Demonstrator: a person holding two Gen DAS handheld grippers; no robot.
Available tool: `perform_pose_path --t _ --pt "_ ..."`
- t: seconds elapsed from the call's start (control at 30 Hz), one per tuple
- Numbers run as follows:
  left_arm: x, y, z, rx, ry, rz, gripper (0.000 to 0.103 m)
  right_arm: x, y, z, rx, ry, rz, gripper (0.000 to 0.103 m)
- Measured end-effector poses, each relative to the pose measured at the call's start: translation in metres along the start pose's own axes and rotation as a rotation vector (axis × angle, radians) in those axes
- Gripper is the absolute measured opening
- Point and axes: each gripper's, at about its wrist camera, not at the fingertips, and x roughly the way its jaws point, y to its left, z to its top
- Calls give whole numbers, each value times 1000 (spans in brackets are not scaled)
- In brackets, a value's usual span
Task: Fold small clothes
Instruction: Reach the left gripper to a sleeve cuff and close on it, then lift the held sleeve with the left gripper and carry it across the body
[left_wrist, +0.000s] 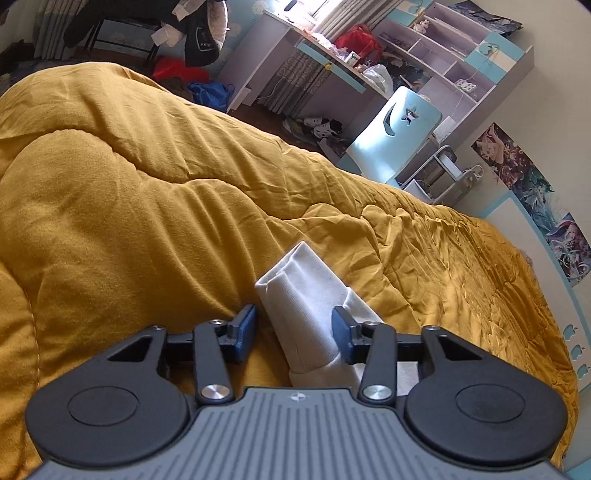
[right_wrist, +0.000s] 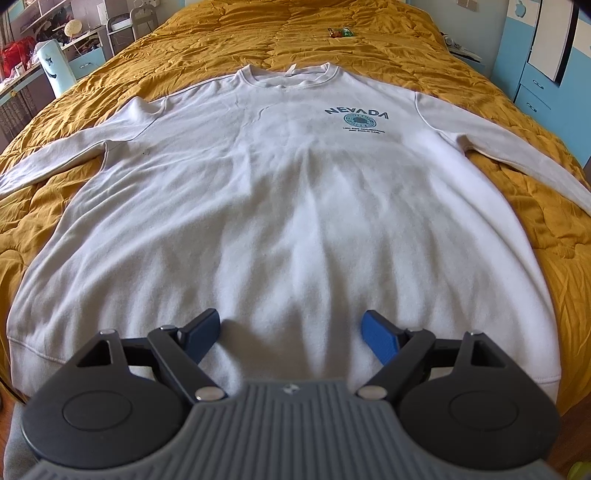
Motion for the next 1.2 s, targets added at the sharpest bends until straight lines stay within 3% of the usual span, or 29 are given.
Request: perform_pose_path --t 0.07,0.23,0.43,0.67,0.97,1.2 --pt "2 7 3 -47 23 -3 11 -1 -1 -1 7 -5 2 80" --pt "-18 14 18 -133 25 -131 6 -2 -7 -2 34 -11 7 80" --pt "-65 -48 23 104 -98 -220 6 0 -14 -3 56 -24 27 80" --pt "-121 -142 19 229 -184 -383 6 -3 -31 -4 95 -69 68 80" --pt "-164 -244 -27 351 -153 -587 6 -5 -78 -5 171 -172 59 80" --pt "-177 -304 -96 454 -104 -701 6 -5 -117 -10 241 -219 61 80"
